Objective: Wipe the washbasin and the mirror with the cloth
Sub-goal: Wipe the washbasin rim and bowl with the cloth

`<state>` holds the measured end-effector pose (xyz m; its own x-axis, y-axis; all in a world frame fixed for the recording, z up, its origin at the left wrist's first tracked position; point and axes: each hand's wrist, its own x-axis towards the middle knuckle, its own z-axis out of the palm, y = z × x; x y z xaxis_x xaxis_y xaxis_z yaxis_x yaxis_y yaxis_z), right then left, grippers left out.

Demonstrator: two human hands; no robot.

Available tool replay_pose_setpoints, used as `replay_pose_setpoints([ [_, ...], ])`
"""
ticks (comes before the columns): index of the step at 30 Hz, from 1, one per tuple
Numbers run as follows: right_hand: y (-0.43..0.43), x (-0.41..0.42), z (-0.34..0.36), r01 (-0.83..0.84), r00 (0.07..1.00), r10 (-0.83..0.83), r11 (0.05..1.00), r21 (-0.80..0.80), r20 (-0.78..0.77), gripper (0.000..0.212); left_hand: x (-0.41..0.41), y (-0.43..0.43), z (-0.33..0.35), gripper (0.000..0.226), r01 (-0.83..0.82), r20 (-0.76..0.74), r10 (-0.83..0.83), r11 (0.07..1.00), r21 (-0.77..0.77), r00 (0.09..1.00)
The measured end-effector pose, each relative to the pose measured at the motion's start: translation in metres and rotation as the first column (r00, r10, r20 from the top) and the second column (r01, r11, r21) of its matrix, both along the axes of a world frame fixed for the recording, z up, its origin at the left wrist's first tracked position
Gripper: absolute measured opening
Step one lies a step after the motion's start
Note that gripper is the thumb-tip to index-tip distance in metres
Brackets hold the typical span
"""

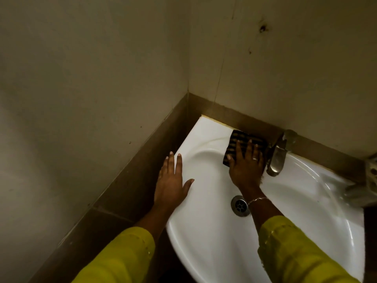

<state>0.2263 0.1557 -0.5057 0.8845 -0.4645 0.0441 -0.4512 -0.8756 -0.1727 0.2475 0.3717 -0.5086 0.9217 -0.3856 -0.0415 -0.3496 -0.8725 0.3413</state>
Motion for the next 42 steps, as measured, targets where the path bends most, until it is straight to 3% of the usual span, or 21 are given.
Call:
replay_pose_setpoints([
  [5, 0.005, 0.016, 0.001, 0.024, 0.999, -0.024, 1.000, -0.003, 0.026, 0.068, -0.001, 0.000, 0.005, 0.082, -0.011, -0.025, 0.010, 1.000, -0.010, 1.000],
  [14, 0.006, 0.071, 0.003, -0.359, 0.931, 0.364, 0.927, -0.109, 0.023, 0.062, -0.001, 0.001, 0.005, 0.081, -0.006, -0.030, 0.004, 0.999, -0.047, 1.000],
  [17, 0.016, 0.089, 0.006, -0.421, 0.905, 0.426, 0.900, -0.114, 0.022, 0.060, -0.001, 0.001, 0.003, 0.080, -0.003, -0.020, 0.002, 0.999, -0.049, 1.000],
  [23, 0.034, 0.110, 0.014, -0.484, 0.875, 0.484, 0.875, -0.015, -0.013, 0.085, 0.000, 0.000, 0.002, 0.084, -0.021, -0.017, 0.021, 0.998, -0.054, 1.000],
  [26, 0.050, 0.109, 0.015, -0.570, 0.822, 0.569, 0.822, -0.017, -0.014, 0.086, 0.000, -0.001, 0.005, 0.092, -0.050, -0.019, 0.049, 0.994, -0.094, 0.999],
  [31, 0.084, 0.086, 0.012, -0.712, 0.702, 0.711, 0.702, 0.009, 0.050, 0.069, -0.002, 0.000, 0.010, 0.106, -0.079, -0.037, 0.074, 0.982, -0.174, 0.997],
  [34, 0.098, 0.062, -0.002, -0.775, 0.616, 0.776, 0.627, -0.072, 0.135, 0.052, -0.002, 0.000, 0.013, 0.119, -0.099, -0.062, 0.087, 0.965, -0.243, 0.994],
  [37, 0.097, 0.051, -0.012, -0.795, 0.579, 0.798, 0.598, -0.104, 0.166, 0.050, -0.001, 0.001, 0.013, 0.129, -0.085, -0.073, 0.068, 0.958, -0.275, 0.995],
  [39, 0.090, 0.054, -0.010, -0.798, 0.576, 0.802, 0.594, -0.101, 0.159, 0.050, -0.001, 0.002, 0.012, 0.129, -0.081, -0.066, 0.064, 0.956, -0.282, 0.996],
  [42, 0.072, 0.057, -0.009, -0.726, 0.676, 0.733, 0.680, -0.100, 0.081, 0.053, -0.002, 0.004, 0.009, 0.128, -0.066, -0.055, 0.053, 0.959, -0.277, 0.997],
])
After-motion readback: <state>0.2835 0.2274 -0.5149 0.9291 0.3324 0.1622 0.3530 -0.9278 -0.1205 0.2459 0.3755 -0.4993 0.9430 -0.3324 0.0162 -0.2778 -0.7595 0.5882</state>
